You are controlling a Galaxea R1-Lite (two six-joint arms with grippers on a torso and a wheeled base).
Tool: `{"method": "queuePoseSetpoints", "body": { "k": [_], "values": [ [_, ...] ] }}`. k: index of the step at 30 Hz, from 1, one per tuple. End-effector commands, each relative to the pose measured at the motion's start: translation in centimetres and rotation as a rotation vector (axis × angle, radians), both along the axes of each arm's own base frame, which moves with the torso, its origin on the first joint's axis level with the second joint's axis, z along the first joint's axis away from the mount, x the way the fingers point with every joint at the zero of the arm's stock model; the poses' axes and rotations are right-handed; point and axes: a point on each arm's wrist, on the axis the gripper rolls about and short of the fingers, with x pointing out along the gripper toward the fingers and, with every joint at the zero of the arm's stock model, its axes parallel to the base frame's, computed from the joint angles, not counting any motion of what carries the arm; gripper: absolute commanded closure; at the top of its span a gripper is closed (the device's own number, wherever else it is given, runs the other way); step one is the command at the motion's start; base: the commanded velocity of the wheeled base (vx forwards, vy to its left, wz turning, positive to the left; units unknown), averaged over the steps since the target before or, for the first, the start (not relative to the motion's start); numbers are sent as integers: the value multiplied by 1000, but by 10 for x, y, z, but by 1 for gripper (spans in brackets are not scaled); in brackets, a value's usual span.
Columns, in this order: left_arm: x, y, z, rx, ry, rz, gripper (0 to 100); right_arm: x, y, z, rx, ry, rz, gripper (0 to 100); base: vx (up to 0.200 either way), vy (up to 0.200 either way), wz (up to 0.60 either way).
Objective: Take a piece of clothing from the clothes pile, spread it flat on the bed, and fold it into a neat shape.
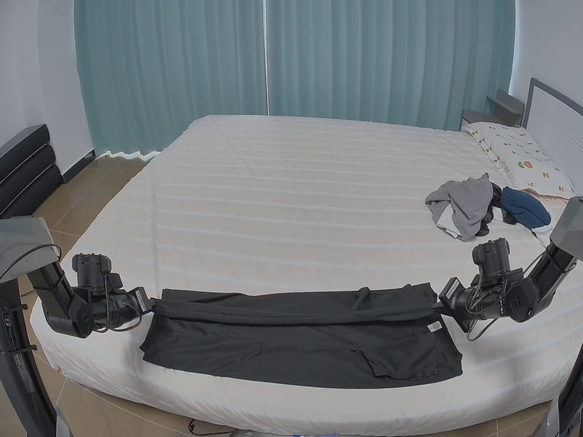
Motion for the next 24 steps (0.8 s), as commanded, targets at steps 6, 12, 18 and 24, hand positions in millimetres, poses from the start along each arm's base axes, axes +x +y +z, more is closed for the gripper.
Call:
{"method": "queuePoseSetpoints", "body": {
  "k": [6, 12, 18, 24],
  "values": [
    [-3, 2, 4, 9, -9, 4, 100, -17, -1, -13, -18, 73, 13, 100, 0, 0, 0],
    [-3, 2, 1, 8, 2, 4, 100, -16, 2, -24, -26, 107, 25, 100, 0, 0, 0],
    [-5, 1, 0, 8, 12, -2, 0, -16, 5, -37, -43, 144, 50, 0, 0, 0, 0],
    [-7, 0, -1, 8, 19, -5, 0, -6, 2, -28, -7, 101, 44, 0, 0, 0, 0]
  ]
}}
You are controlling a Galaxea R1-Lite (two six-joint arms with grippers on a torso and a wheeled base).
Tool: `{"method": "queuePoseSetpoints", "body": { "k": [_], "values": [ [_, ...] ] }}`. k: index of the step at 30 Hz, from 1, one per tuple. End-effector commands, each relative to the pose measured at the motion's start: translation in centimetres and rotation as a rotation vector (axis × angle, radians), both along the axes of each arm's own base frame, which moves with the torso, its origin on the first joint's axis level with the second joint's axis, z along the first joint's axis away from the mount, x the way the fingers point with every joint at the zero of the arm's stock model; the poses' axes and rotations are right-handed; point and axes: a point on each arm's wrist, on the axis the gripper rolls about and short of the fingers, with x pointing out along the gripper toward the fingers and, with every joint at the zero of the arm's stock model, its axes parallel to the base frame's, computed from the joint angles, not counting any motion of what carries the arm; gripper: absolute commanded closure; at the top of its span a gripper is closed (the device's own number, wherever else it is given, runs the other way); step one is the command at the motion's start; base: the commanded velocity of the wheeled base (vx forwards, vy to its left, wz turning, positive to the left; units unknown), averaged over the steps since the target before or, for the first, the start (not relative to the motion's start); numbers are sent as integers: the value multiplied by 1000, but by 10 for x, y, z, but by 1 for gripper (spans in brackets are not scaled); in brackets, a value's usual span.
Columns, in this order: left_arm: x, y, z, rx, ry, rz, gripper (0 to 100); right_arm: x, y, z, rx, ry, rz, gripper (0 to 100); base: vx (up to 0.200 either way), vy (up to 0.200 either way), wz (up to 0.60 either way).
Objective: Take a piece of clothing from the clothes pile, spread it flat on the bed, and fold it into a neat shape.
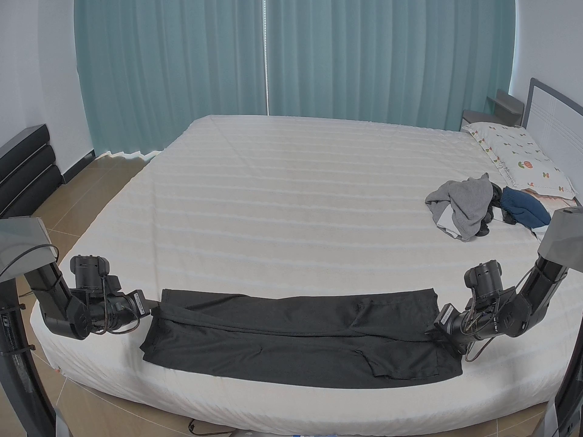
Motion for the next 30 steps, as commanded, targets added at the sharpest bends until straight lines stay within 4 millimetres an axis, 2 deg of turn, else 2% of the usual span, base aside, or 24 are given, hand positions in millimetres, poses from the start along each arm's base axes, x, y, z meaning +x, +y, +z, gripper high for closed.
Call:
{"method": "queuePoseSetpoints", "body": {
  "k": [1, 6, 9, 12, 19, 26, 30],
  "values": [
    [-1, 0, 0, -1, 1, 0, 0, 9, -4, 9, 30, -43, -11, 0, 0, 0, 0],
    [4, 7, 8, -10, -31, 27, 0, 16, -14, 34, 68, -130, -23, 0, 0, 0, 0],
    [10, 7, 12, -39, -47, 51, 0, 24, -20, 39, 88, -161, -32, 0, 0, 0, 0],
    [24, 4, 18, -128, -67, 116, 0, 32, -23, 35, 117, -154, -47, 0, 0, 0, 0],
    [51, -16, 20, -155, -42, 73, 0, 43, -28, 20, 199, -106, -66, 0, 0, 0, 0],
    [68, -23, 10, -145, 1, 63, 0, 43, -34, 17, 246, -140, -85, 0, 0, 0, 0],
    [69, -23, -5, -109, 31, 49, 0, 40, -34, 19, 246, -159, -84, 0, 0, 0, 0]
  ]
}}
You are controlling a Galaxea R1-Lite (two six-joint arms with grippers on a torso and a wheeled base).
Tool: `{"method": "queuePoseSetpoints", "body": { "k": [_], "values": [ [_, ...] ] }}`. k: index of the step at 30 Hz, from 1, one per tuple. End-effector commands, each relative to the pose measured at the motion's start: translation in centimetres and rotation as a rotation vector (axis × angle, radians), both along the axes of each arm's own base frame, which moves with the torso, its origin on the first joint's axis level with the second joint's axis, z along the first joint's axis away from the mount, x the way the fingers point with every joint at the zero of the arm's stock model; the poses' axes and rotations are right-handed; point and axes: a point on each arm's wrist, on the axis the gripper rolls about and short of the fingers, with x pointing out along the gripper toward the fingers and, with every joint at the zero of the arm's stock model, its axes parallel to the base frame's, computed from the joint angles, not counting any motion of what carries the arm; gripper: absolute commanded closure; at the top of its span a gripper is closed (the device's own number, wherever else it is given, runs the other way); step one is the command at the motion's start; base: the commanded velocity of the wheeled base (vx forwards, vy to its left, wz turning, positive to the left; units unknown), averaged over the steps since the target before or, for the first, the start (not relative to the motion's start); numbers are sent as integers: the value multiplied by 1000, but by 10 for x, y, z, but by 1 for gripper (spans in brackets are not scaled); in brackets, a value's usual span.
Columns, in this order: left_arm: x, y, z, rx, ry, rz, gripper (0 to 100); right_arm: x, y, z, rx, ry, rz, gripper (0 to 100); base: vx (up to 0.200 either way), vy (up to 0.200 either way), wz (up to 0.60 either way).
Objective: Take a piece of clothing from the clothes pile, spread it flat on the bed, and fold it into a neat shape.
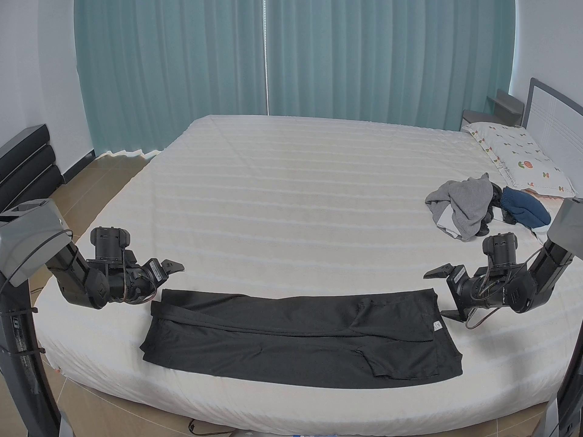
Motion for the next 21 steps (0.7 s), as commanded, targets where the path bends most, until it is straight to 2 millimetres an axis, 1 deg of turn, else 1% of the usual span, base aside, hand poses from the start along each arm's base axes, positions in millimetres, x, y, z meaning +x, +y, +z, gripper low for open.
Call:
{"method": "queuePoseSetpoints", "body": {
  "k": [1, 6, 7, 10, 14, 21],
  "values": [
    [4, -2, -22, 43, 39, -17, 0, -5, -1, -4, 0, 11, -2, 0, 0, 0, 0],
    [6, -1, -33, 75, 58, -10, 0, -9, 0, -6, -4, 18, 2, 0, 0, 0, 0],
    [8, -1, -32, 75, 53, -10, 100, -9, 0, -7, -4, 18, 2, 0, 0, 0, 0],
    [11, -1, -31, 74, 44, -2, 100, -10, -2, -8, -4, 18, -6, 0, 0, 0, 0],
    [11, 1, -31, 75, 40, 6, 100, -11, -5, -8, -3, 21, -14, 0, 0, 0, 0],
    [13, 12, -25, 115, 23, 82, 100, -12, -10, -11, 3, 33, -28, 0, 0, 0, 0]
  ]
}}
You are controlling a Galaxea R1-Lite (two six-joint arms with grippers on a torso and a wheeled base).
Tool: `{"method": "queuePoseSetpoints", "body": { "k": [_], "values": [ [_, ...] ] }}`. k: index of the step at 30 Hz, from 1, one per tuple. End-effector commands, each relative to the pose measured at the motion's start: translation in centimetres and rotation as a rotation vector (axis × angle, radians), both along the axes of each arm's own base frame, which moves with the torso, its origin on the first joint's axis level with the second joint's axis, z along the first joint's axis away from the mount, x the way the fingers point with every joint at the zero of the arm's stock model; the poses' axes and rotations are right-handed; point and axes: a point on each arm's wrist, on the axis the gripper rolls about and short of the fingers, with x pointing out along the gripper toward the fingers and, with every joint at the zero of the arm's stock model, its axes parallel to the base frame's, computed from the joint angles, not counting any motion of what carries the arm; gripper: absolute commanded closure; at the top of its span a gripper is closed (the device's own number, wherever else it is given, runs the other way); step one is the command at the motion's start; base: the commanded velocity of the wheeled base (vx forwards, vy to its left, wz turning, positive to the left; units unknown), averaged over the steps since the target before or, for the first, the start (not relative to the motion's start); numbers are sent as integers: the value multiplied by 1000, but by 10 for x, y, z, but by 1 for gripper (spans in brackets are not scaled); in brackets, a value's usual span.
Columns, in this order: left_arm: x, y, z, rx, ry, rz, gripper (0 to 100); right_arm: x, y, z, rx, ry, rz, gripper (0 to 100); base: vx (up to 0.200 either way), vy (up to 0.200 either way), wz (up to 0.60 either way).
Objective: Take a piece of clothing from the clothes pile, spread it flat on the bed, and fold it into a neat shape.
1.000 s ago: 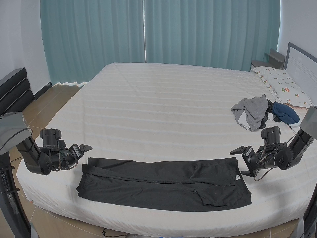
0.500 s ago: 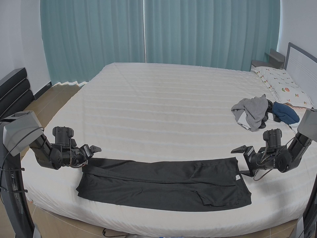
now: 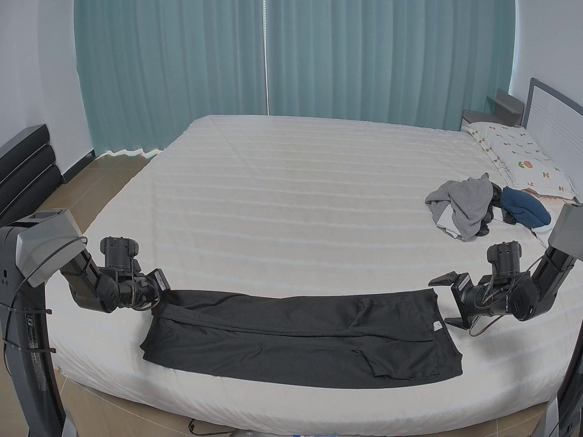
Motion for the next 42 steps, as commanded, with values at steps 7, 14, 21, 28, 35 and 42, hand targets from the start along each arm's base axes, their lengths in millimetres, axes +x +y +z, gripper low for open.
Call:
{"method": "queuePoseSetpoints", "body": {
  "k": [7, 14, 21, 28, 35, 42],
  "values": [
    [6, 5, 8, -16, -58, 38, 100, -2, -2, -2, 3, 9, -5, 0, 0, 0, 0],
    [7, 5, 5, -20, -58, 37, 100, -1, -3, -2, 10, -5, -2, 0, 0, 0, 0],
    [8, 8, 9, -44, -66, 50, 0, -1, -2, -2, 10, -7, -1, 0, 0, 0, 0],
    [-6, 17, 27, -108, -84, 4, 0, -1, -2, -2, 10, -6, 2, 0, 0, 0, 0],
    [-39, 13, 27, -35, -59, -209, 0, -3, -2, -2, 13, -4, 3, 0, 0, 0, 0],
    [-41, -1, 6, 29, -14, -295, 0, -4, -2, -1, 31, -4, 21, 0, 0, 0, 0]
  ]
}}
